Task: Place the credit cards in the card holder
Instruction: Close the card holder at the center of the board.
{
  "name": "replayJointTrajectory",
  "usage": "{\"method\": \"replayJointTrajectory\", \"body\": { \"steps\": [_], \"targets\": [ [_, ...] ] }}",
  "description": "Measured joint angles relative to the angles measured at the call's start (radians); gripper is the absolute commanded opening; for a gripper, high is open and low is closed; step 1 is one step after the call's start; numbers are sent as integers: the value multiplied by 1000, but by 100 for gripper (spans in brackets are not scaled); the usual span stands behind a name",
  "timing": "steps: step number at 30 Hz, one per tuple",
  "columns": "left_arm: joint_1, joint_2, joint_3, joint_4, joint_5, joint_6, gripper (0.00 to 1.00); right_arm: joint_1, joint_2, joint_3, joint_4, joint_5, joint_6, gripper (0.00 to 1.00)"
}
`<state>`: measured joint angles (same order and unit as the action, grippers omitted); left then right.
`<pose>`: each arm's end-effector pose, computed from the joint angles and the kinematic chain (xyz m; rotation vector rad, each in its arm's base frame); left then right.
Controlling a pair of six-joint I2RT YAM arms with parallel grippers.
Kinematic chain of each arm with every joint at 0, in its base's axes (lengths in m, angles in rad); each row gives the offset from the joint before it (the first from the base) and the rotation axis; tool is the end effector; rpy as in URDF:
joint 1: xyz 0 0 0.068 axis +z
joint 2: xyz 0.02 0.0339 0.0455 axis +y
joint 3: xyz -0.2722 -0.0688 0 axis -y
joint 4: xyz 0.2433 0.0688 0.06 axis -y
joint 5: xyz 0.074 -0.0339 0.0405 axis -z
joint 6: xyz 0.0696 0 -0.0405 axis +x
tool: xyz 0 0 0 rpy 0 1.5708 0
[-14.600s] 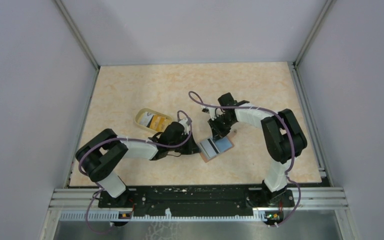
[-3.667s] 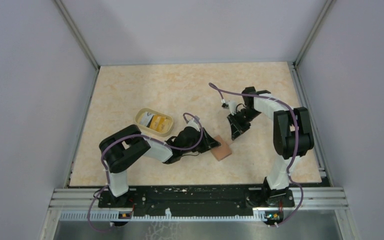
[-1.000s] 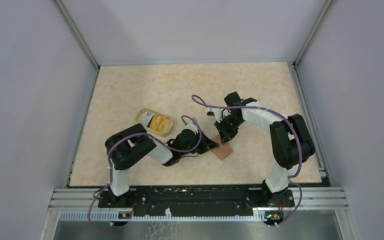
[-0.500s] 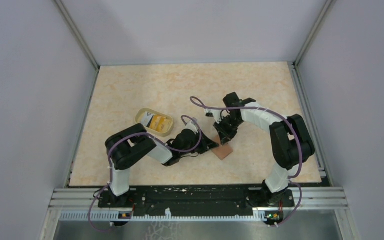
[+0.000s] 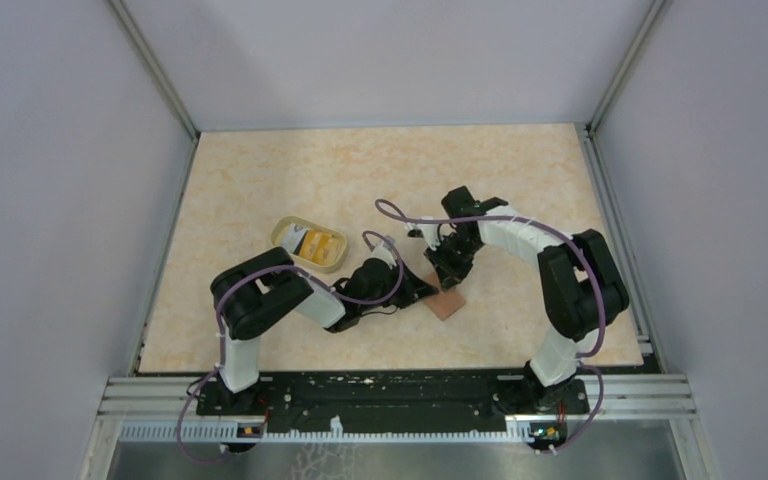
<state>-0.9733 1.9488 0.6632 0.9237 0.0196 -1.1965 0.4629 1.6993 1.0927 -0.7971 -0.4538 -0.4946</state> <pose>0.2131 -0.3156 0.0991 -0.2334 2.2185 -1.3726 0.2653 0.1665 0.1594 -1.3837 2.5445 0.6647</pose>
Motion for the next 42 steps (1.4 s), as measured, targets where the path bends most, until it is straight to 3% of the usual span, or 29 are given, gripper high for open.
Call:
{"method": "replayJointTrajectory", "body": {
  "steps": [28, 32, 34, 37, 42],
  "targets": [
    [0, 6, -21, 37, 3, -5, 0, 45, 38, 1, -22, 24, 45, 0],
    [0, 5, -27, 44, 3, -3, 0, 41, 37, 1, -26, 3, 42, 20],
    [0, 2, -29, 46, 3, 3, 0, 29, 35, 1, -37, -37, 23, 25],
    [0, -13, -41, 45, 2, 29, 7, 8, 17, 1, -53, -97, -12, 27],
    [10, -108, -91, 12, -2, 136, 33, -75, -130, 2, -69, -169, -62, 33]
  ]
}}
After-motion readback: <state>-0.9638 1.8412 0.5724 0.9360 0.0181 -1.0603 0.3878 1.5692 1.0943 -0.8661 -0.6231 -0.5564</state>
